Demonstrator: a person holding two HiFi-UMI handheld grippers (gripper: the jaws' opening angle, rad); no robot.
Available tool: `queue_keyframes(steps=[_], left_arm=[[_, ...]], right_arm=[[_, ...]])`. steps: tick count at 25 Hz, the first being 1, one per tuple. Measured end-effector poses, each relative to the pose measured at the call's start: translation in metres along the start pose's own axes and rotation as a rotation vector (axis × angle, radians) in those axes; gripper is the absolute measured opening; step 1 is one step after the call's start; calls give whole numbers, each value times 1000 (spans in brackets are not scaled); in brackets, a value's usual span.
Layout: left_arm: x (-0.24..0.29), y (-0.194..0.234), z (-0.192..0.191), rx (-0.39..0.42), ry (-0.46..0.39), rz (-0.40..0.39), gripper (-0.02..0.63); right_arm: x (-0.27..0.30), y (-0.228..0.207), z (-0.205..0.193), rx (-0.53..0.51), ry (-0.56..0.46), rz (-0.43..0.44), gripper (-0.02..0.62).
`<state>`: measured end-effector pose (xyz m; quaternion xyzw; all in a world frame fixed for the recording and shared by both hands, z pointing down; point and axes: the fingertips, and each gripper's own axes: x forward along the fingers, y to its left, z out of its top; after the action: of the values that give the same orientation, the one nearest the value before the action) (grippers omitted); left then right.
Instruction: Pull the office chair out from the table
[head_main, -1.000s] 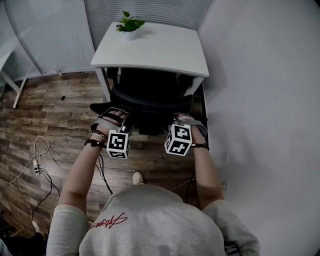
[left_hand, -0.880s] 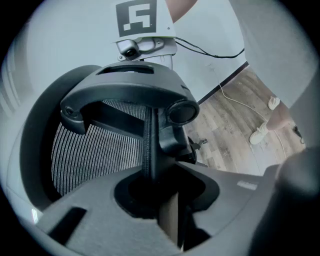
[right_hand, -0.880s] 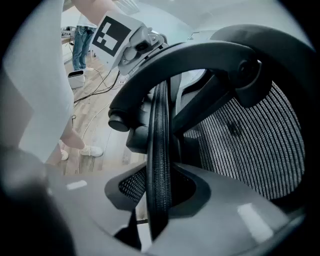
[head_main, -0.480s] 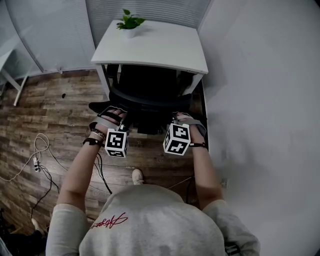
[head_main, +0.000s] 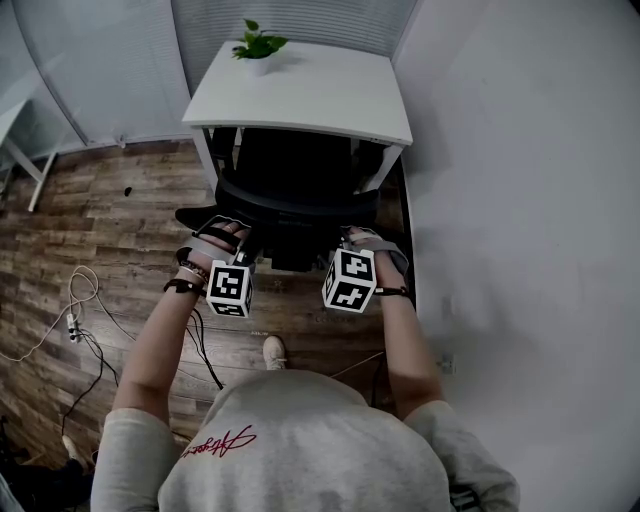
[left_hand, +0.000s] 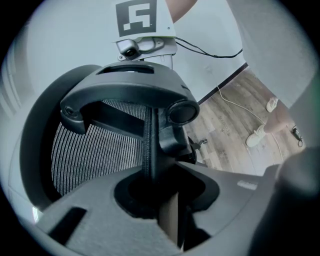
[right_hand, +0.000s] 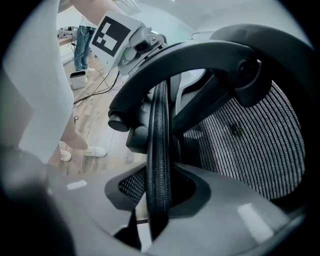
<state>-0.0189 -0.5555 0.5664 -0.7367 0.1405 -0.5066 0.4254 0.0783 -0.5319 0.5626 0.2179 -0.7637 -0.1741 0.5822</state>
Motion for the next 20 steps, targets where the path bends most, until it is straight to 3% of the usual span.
queue_keyframes(steps=[20], left_arm=[[-24, -24, 21, -2, 5, 13, 101]], right_arm=[[-20, 36, -2, -8, -4, -4, 106]])
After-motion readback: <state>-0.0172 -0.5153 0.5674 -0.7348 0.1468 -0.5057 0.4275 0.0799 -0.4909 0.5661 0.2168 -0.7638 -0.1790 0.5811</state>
